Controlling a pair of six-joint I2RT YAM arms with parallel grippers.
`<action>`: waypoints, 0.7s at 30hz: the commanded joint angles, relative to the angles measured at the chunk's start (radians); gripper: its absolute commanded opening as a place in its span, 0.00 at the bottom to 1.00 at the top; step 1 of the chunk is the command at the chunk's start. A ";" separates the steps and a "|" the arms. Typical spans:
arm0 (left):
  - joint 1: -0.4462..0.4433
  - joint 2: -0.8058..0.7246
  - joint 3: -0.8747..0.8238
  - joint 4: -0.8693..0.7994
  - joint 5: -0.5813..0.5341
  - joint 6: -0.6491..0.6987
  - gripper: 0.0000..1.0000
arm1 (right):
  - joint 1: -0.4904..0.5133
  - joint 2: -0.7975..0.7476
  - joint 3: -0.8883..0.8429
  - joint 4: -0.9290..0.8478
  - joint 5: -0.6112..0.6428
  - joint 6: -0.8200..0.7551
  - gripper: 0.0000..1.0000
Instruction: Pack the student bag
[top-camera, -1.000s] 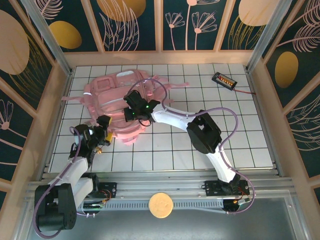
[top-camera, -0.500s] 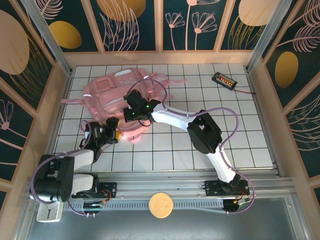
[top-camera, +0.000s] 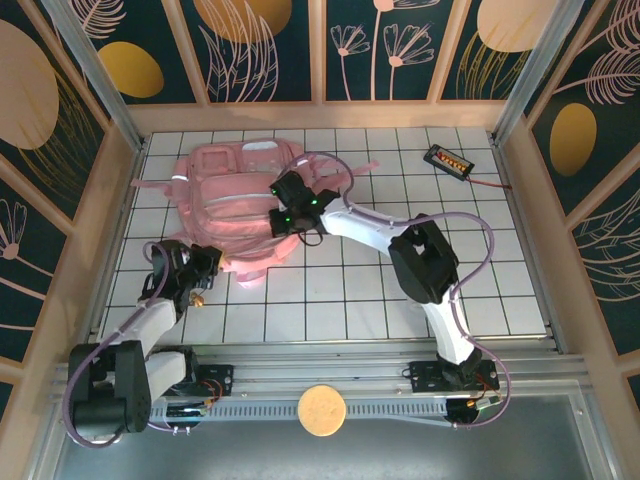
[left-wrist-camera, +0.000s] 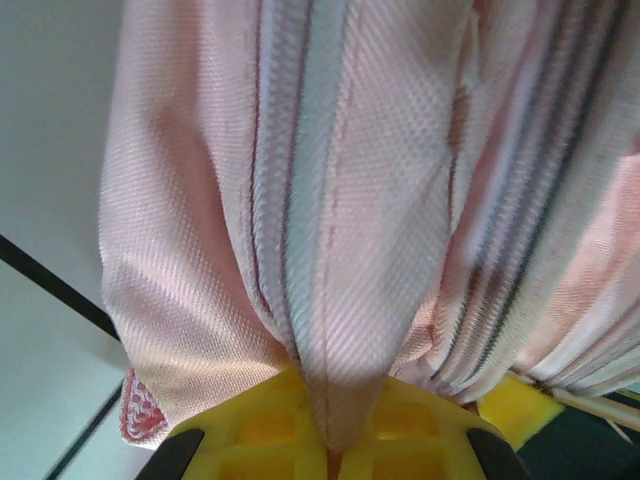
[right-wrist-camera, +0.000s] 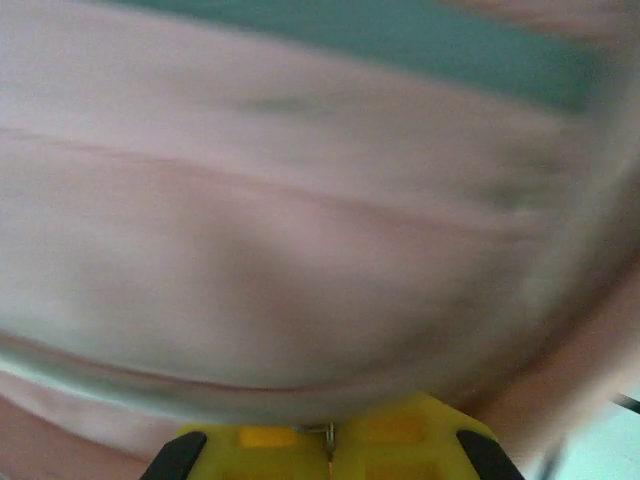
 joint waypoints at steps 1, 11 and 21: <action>0.057 -0.035 -0.022 -0.097 -0.060 0.070 0.00 | -0.087 -0.048 -0.011 -0.110 0.107 -0.072 0.00; 0.096 -0.048 -0.037 -0.099 -0.054 0.083 0.00 | -0.179 -0.078 -0.054 -0.087 0.203 -0.236 0.00; 0.105 -0.044 -0.034 -0.116 -0.033 0.101 0.00 | -0.259 -0.127 -0.205 0.286 0.230 -0.663 0.00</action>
